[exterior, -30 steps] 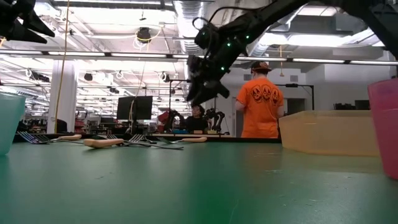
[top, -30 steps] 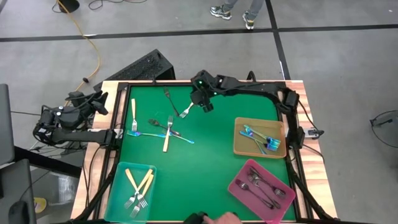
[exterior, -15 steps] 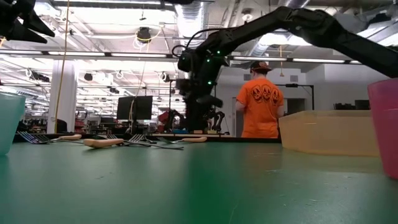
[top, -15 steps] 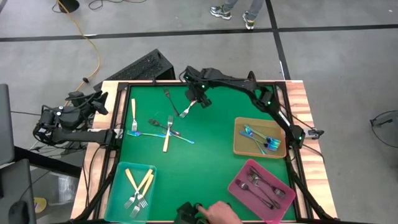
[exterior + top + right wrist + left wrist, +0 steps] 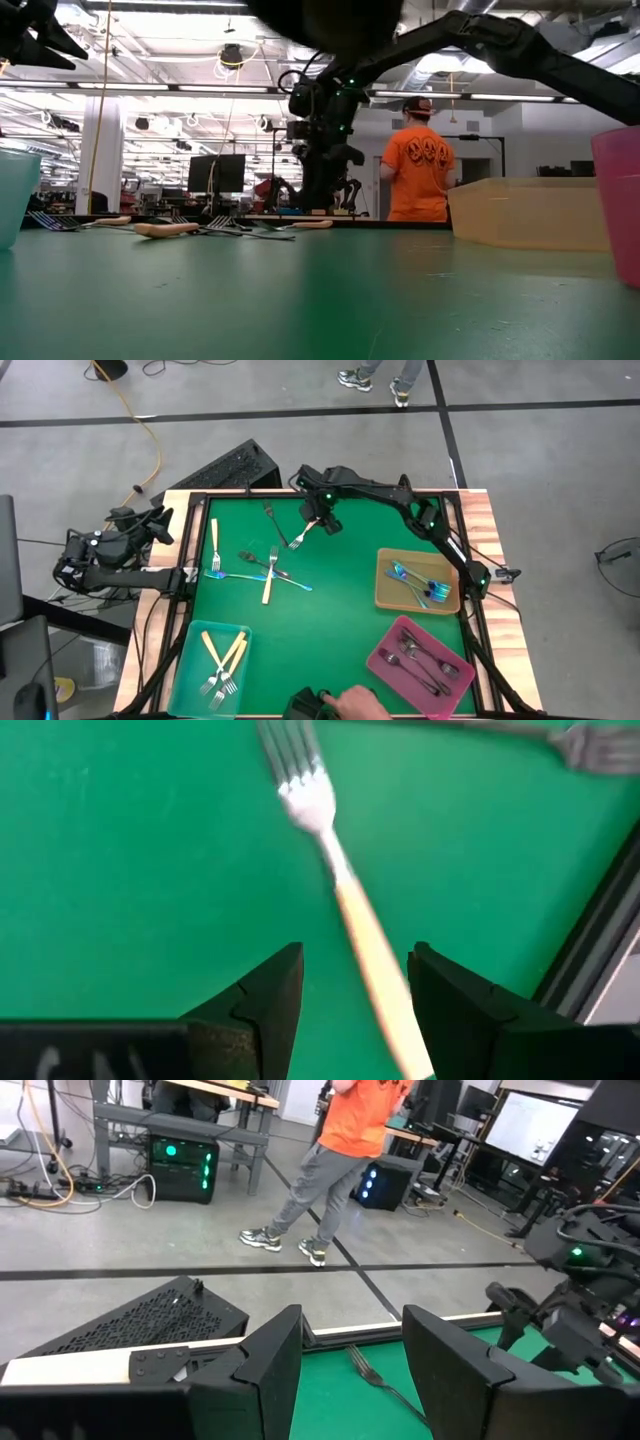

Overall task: Sort silverware by color (type)
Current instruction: Put the yellow fork into the blue bin

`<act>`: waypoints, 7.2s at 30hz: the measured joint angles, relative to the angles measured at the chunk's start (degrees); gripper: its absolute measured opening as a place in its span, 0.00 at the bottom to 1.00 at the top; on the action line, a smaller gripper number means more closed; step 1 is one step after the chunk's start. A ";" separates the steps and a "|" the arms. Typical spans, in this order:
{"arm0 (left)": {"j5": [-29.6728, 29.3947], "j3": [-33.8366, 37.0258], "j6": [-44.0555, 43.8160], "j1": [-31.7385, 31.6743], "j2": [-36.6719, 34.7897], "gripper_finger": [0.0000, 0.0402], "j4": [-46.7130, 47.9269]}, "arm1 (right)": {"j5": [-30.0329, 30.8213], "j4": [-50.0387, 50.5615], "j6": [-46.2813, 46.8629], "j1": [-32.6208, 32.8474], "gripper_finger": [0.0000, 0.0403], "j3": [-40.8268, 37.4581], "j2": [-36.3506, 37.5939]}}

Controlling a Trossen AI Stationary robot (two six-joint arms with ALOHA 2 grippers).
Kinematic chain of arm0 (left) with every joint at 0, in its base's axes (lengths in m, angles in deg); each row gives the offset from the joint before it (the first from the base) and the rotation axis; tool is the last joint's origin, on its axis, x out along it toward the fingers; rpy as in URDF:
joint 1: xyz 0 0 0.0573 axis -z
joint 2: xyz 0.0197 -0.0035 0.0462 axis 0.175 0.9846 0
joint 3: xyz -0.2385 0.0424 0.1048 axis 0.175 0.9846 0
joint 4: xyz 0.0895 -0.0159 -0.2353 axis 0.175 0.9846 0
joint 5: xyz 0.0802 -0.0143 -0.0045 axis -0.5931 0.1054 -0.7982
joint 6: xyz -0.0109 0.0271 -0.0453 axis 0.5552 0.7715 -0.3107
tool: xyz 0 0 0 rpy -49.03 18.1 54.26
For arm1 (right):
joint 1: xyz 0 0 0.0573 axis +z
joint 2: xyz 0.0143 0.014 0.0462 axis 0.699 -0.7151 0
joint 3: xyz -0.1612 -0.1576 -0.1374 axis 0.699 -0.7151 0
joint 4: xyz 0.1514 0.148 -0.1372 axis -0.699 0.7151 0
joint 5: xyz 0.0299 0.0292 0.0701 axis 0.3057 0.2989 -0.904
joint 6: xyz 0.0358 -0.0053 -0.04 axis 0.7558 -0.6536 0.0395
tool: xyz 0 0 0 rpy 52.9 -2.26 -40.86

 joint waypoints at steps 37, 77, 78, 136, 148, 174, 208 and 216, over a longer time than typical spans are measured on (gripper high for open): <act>-0.04 0.00 0.00 0.00 0.00 0.39 0.00 | 8.99 -4.52 -0.27 -1.97 0.03 3.94 -2.09; -0.05 0.00 0.00 0.00 0.00 0.39 0.00 | 4.08 -10.30 59.34 -5.71 0.04 3.91 -4.01; -0.07 0.00 0.00 0.00 0.00 0.39 0.00 | 2.78 -10.19 59.81 -6.15 0.04 3.91 -4.01; 0.52 0.00 0.55 0.02 0.00 0.39 -0.13 | 10.62 -87.36 123.21 -3.45 0.04 -42.61 10.71; 0.55 0.00 0.56 0.01 0.00 0.39 -0.13 | 23.11 -87.46 131.07 -2.30 0.04 -44.02 10.02; 0.76 0.00 0.57 0.00 0.02 0.39 -0.13 | 1.30 -90.86 125.92 -6.41 0.04 -28.86 4.01; 1.05 0.00 -1.67 0.00 0.02 0.39 -0.70 | 13.42 -35.58 70.24 -4.88 0.03 -41.05 19.34; 8.78 -0.02 8.39 0.26 5.58 0.39 -21.87 | 13.73 -30.67 64.96 -4.45 0.04 -41.01 34.11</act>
